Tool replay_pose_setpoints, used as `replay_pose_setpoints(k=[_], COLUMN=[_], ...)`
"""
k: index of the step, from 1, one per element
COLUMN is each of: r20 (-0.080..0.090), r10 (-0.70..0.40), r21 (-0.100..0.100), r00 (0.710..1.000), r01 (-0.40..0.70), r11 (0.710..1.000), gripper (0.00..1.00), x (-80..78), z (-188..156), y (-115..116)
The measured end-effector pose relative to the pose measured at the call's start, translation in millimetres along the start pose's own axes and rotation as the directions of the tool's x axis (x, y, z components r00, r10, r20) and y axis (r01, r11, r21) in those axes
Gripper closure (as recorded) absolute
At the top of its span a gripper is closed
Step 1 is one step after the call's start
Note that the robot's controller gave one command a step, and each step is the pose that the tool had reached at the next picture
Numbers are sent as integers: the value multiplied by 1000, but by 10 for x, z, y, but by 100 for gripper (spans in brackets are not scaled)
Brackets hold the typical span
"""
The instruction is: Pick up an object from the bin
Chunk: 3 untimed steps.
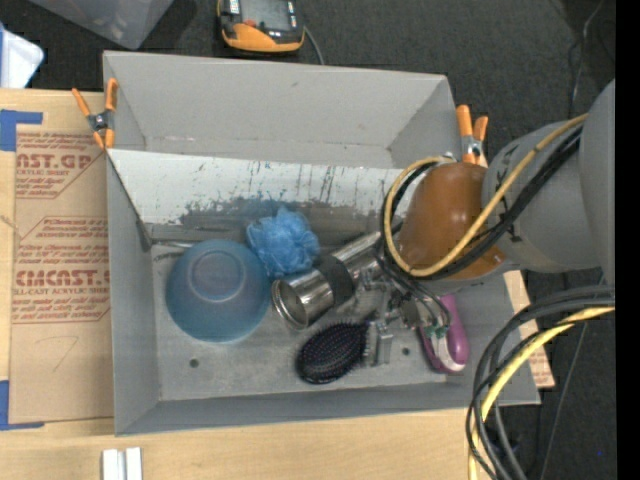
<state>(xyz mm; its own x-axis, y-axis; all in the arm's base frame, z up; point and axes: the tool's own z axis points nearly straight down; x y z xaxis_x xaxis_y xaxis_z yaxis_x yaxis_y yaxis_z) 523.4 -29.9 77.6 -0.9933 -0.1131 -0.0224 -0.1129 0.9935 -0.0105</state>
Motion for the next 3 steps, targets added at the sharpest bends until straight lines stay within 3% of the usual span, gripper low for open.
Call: replay_pose_setpoints(k=[1,3], r20=[-7,3], r10=[-254,-257], r21=[-9,-7], r00=[967,966], r01=[254,257], r11=[967,966], gripper=[100,100], x=[53,107], z=[33,64], y=[-345,-262])
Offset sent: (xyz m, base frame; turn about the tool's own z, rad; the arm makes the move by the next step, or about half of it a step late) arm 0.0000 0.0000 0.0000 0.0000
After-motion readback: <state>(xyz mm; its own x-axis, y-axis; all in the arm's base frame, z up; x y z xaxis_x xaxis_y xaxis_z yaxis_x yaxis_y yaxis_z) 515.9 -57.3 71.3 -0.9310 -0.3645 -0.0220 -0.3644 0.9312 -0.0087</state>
